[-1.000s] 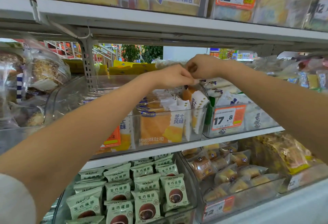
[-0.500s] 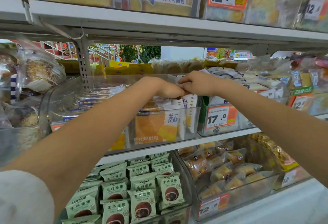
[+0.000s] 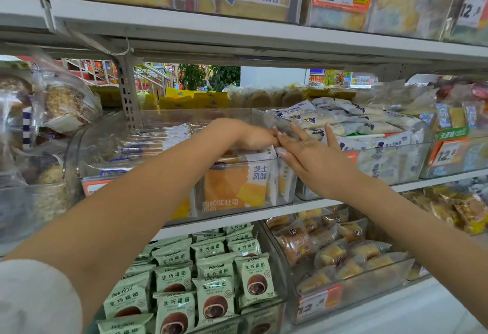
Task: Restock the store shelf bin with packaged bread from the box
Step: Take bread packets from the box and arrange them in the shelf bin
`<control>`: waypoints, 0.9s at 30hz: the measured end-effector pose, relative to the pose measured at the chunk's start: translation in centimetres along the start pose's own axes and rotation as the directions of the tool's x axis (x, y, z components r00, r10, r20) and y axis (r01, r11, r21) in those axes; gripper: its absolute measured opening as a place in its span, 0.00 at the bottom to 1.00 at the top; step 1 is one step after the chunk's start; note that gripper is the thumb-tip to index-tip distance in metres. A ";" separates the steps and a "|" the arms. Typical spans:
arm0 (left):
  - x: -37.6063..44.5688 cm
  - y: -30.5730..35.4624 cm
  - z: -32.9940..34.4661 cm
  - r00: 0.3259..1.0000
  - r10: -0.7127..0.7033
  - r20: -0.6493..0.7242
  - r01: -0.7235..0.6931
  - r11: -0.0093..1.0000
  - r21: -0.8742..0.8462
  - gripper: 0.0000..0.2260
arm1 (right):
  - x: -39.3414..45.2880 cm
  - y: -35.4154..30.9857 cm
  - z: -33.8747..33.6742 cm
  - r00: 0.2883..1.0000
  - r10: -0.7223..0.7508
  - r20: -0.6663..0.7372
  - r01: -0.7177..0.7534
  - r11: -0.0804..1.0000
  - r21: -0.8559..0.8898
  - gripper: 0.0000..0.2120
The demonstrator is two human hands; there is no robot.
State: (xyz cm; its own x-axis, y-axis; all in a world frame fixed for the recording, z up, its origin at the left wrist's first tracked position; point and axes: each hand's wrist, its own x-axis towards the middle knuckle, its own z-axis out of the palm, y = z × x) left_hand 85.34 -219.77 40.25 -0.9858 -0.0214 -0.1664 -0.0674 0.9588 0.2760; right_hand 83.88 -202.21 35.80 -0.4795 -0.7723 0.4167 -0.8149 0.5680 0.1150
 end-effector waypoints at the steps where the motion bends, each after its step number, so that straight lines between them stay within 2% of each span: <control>1: 0.3 -0.1 -0.2 0.999 -0.022 0.029 0.022 1.000 0.000 0.25 | 0.1 0.1 0.0 1.000 -0.003 0.005 0.003 1.000 -0.023 0.24; 3: 0.3 0.0 -0.7 0.995 -0.066 0.081 0.065 0.998 0.013 0.27 | 0.7 0.2 -0.4 0.999 -0.010 0.031 0.013 0.997 -0.080 0.24; 6: -0.1 0.2 -1.8 0.997 -0.073 -0.017 0.074 0.997 0.009 0.10 | 1.8 0.1 -1.3 0.993 -0.006 0.115 0.025 0.985 -0.169 0.24; 7: -0.1 0.1 -2.2 0.996 -0.067 -0.064 0.069 0.997 0.030 0.09 | 2.0 0.0 -1.5 0.990 -0.001 0.140 0.026 0.984 -0.177 0.23; 9: 0.1 -0.1 -2.7 0.994 -0.058 -0.088 0.067 0.992 0.104 0.11 | 2.3 -0.1 -2.0 0.983 0.005 0.185 0.029 0.983 -0.183 0.23; 12: 0.7 0.2 -2.4 0.996 -0.089 -0.027 0.092 0.973 0.212 0.14 | 2.4 -0.2 -2.7 0.970 0.003 0.244 0.036 0.988 -0.153 0.22; 15: 0.5 0.6 -2.3 0.997 -0.083 0.012 0.078 0.971 0.226 0.15 | 2.5 -0.2 -3.2 0.958 0.006 0.286 0.025 0.994 -0.105 0.23; 17: -0.3 0.4 -2.5 0.999 -0.035 -0.040 0.041 0.988 0.151 0.12 | 2.6 0.1 -3.5 0.966 0.026 0.256 -0.026 1.000 -0.005 0.23; 20: -1.6 -0.9 -3.2 0.960 0.016 -0.279 -0.009 1.000 0.026 0.17 | 2.0 0.9 -4.1 0.994 0.111 0.001 -0.108 0.961 0.254 0.22; 22: -2.4 -1.8 -3.2 0.931 0.025 -0.363 -0.020 1.000 0.017 0.20 | 1.2 1.1 -4.1 0.983 0.142 -0.114 -0.100 0.945 0.311 0.22; 24: -3.0 -2.3 -2.4 0.940 0.023 -0.339 -0.006 0.999 0.051 0.25 | 0.5 0.6 -3.7 0.987 0.112 -0.114 -0.081 0.966 0.246 0.22; 27: -4.2 -2.0 -0.7 0.961 0.002 -0.277 0.043 0.986 0.158 0.28 | -0.2 -0.9 -2.7 1.000 0.001 0.029 -0.005 0.993 0.115 0.22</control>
State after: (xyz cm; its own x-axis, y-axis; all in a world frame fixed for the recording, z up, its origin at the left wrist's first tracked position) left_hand 89.52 -221.77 41.07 -0.9899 -0.0970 0.1031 -0.0850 0.9897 0.1152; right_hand 85.56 -201.78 38.01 -0.4898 -0.7797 0.3901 -0.8448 0.5350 0.0085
